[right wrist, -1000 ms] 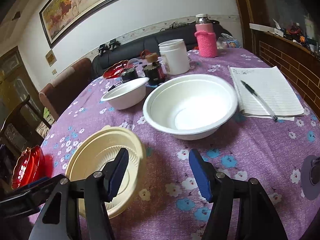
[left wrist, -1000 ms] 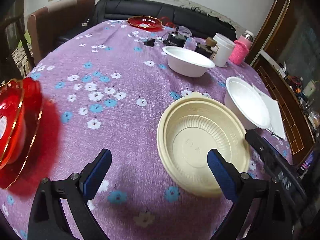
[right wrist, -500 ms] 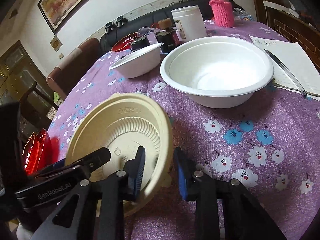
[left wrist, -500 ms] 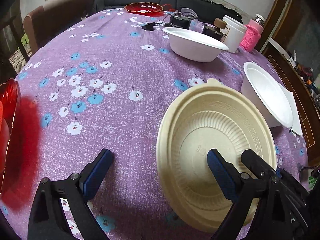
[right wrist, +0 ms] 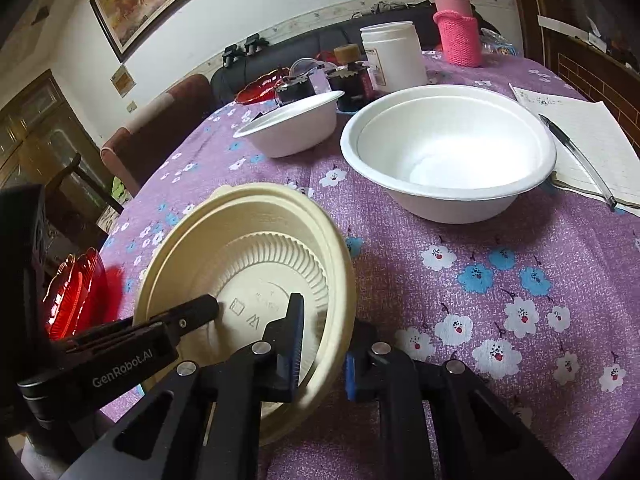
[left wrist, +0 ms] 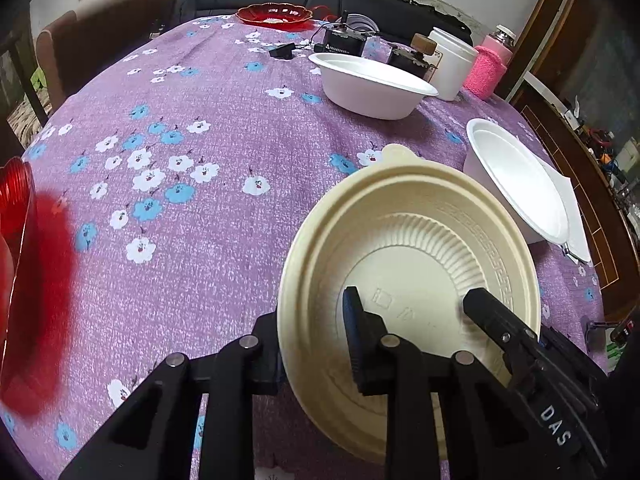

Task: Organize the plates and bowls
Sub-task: 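Grasp the beige ribbed bowl rim with the right tool and lift, then carry the beige bowl with the right tool onto the red plate stack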

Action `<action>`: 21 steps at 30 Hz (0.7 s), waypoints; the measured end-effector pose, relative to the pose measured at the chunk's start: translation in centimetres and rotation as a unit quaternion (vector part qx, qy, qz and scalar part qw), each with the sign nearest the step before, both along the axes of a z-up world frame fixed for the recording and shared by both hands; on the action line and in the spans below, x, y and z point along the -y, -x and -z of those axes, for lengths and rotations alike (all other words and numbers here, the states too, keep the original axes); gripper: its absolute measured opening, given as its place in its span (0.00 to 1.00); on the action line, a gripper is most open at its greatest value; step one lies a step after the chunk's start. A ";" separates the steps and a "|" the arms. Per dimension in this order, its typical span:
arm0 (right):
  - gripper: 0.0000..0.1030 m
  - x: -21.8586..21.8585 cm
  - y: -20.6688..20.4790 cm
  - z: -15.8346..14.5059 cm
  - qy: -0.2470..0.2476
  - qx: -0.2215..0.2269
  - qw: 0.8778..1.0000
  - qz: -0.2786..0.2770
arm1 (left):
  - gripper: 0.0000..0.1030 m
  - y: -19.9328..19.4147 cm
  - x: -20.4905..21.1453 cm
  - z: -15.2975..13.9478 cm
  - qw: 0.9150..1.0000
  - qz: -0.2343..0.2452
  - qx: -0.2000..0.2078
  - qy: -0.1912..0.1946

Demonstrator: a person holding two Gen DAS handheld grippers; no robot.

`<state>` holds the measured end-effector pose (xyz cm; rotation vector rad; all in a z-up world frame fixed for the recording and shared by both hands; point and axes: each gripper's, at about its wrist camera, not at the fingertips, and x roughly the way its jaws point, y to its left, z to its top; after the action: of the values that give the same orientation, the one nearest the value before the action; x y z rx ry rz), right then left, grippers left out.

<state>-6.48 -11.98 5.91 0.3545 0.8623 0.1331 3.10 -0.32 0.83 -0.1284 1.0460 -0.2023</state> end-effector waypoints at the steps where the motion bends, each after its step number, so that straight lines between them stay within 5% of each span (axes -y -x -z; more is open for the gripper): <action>1: 0.16 0.2 0.0 0.0 -0.005 0.000 1.000 0.002 | 0.18 0.1 -0.1 0.0 1.000 0.000 0.001 0.004; 12: 0.17 2.7 1.0 -1.6 -0.041 0.038 0.997 0.049 | 0.16 0.1 -0.5 0.2 1.000 -0.005 -0.003 0.009; 16: 0.51 2.4 0.7 -1.3 -0.044 0.026 0.998 0.047 | 0.16 0.1 -0.5 0.1 1.000 -0.005 -0.002 0.011; 21: 0.55 2.5 0.8 -1.4 -0.029 0.030 0.998 0.055 | 0.16 0.1 -0.6 0.2 1.000 -0.005 -0.002 0.014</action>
<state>-7.29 -14.53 7.30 0.4502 0.7785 0.0666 3.01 0.31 0.67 -0.1588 1.0467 -0.2067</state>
